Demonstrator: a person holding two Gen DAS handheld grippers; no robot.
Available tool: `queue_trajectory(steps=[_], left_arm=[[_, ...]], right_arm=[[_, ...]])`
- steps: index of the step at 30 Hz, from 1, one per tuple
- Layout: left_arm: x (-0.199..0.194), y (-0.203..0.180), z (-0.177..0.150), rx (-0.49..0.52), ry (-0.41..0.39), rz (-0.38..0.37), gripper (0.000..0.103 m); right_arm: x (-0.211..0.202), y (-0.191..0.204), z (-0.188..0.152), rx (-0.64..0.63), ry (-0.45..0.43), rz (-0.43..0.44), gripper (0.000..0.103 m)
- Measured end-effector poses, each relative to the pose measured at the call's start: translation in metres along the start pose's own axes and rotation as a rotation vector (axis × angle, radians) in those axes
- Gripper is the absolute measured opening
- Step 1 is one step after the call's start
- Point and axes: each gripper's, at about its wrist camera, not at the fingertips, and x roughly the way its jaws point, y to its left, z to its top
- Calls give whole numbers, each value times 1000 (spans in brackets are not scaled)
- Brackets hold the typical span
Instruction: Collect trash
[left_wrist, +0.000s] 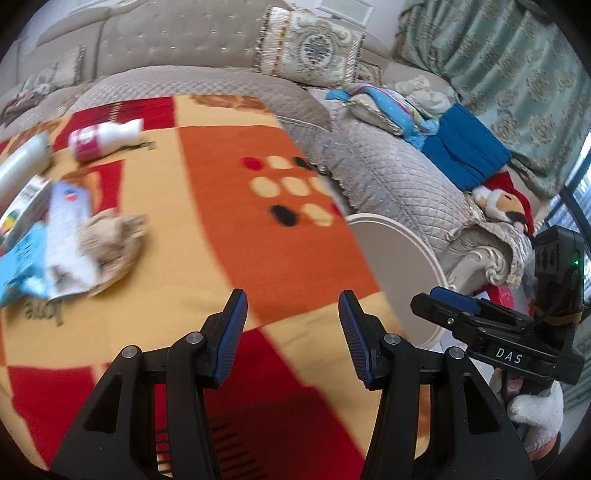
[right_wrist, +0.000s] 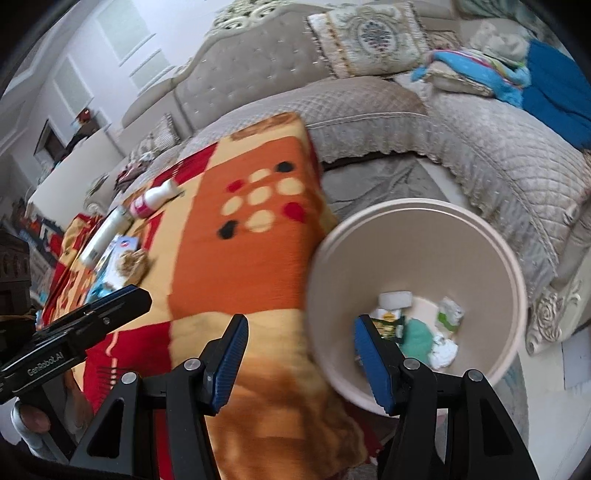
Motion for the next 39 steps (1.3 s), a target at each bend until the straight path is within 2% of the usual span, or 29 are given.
queue_trajectory(steps=[5,9,12,15,19,24,26,32,33,34,35,36,39], left_arm=[[-27,46,-12,-60,-15,51,50],[-54,97,-22,-135,-39,112,50],[-72,133,-25,-190,-64,160,56],[-87,176,-25,-262,-89,217,57],[-92,222,-22,-339,-107,257,59],[-81,260,-15,-421,-106,217,59],[-73,268,-12,-448,-92,179,59],[-56,268,-7,-458,-71,128,58],[-54,265,-7,-454,-75,111,52],[-53,263,-7,-447,-74,102,35],[-52,259,-7,-437,-64,106,27],[-52,256,-8,-427,-66,112,19],[-60,250,-11,-419,-97,96,13]], right_arm=[[15,36,0,-55,31,45,58],[28,69,2,-102,51,84,58],[40,91,4,-139,73,111,59],[53,116,7,-177,93,132,59],[68,146,15,-209,105,173,60],[93,182,30,-236,110,206,60],[104,192,37,-236,111,219,66],[142,220,49,-247,141,244,66],[150,222,49,-242,148,248,66],[154,222,50,-237,152,250,62],[159,222,50,-230,156,248,48],[162,221,50,-225,158,252,40],[161,216,49,-206,138,274,32]])
